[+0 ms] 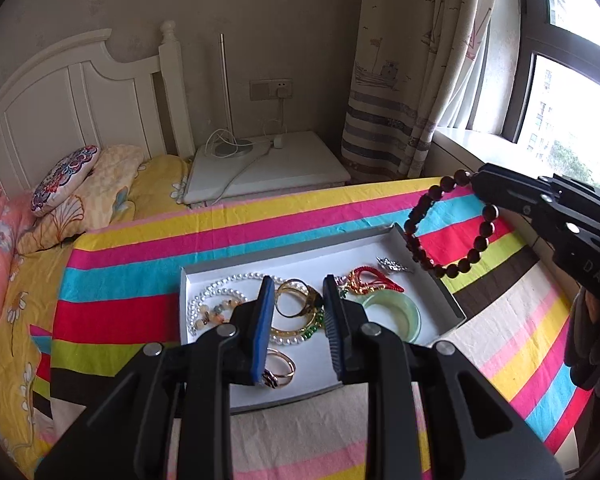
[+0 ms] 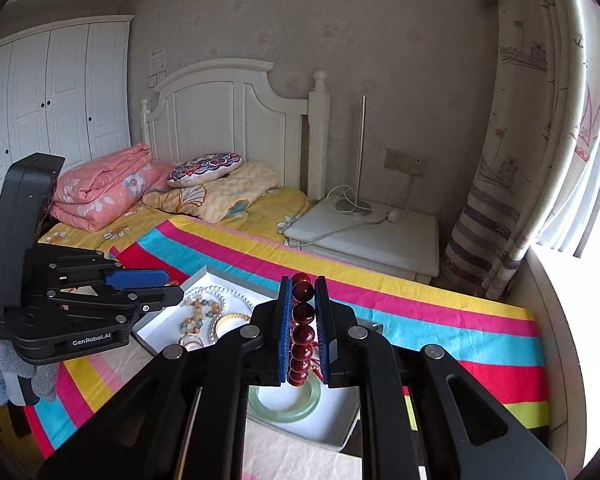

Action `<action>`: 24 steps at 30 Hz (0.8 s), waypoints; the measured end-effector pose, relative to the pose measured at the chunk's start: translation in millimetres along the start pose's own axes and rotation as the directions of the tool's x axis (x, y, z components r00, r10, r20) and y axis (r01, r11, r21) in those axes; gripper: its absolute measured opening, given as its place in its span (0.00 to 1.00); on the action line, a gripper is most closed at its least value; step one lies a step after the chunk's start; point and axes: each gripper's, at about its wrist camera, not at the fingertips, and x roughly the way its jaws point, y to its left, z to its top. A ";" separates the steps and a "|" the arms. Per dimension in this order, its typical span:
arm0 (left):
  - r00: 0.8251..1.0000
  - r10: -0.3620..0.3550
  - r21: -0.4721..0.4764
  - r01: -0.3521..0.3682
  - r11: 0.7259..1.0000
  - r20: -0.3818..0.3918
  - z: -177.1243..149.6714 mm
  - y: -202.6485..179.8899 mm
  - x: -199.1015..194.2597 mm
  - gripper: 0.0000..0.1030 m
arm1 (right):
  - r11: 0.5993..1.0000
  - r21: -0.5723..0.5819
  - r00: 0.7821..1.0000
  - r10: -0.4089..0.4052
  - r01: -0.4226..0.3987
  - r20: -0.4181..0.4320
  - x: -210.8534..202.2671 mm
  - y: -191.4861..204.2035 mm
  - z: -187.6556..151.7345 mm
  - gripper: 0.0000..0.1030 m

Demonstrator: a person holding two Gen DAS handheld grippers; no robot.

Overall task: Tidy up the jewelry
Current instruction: 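Carry the ring and the dark red bracelet over the box with both grippers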

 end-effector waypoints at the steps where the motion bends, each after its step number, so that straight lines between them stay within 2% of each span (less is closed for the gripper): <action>1: 1.000 -0.007 -0.010 0.007 1.000 0.003 2.6 2.2 0.9 0.23 | 1.000 0.004 1.000 0.003 -0.003 -0.012 7.2 -2.0 3.7 0.12; 5: 0.999 -0.034 -0.045 0.034 0.998 -0.006 2.5 6.0 10.7 0.23 | 1.000 0.000 0.998 0.014 -0.014 -0.059 32.7 -2.5 11.6 0.12; 13: 0.995 -0.062 -0.050 0.058 0.997 -0.079 -22.7 3.3 49.7 0.23 | 0.998 -0.036 0.990 0.053 -0.058 -0.129 67.7 5.8 13.2 0.12; 16: 0.994 -0.059 -0.041 0.055 0.998 -0.096 -31.0 3.6 58.9 0.23 | 0.994 -0.012 0.985 0.106 -0.109 -0.138 75.5 4.7 11.5 0.12; 19: 0.994 -0.050 -0.019 0.049 0.999 -0.098 -35.1 -1.5 64.0 0.24 | 0.988 -0.008 0.976 0.151 -0.154 -0.157 84.0 2.9 7.8 0.12; 24: 0.993 -0.075 -0.020 0.073 0.997 -0.096 -38.4 -8.4 70.5 0.24 | 0.988 -0.016 0.969 0.150 -0.157 -0.197 97.6 3.1 5.2 0.12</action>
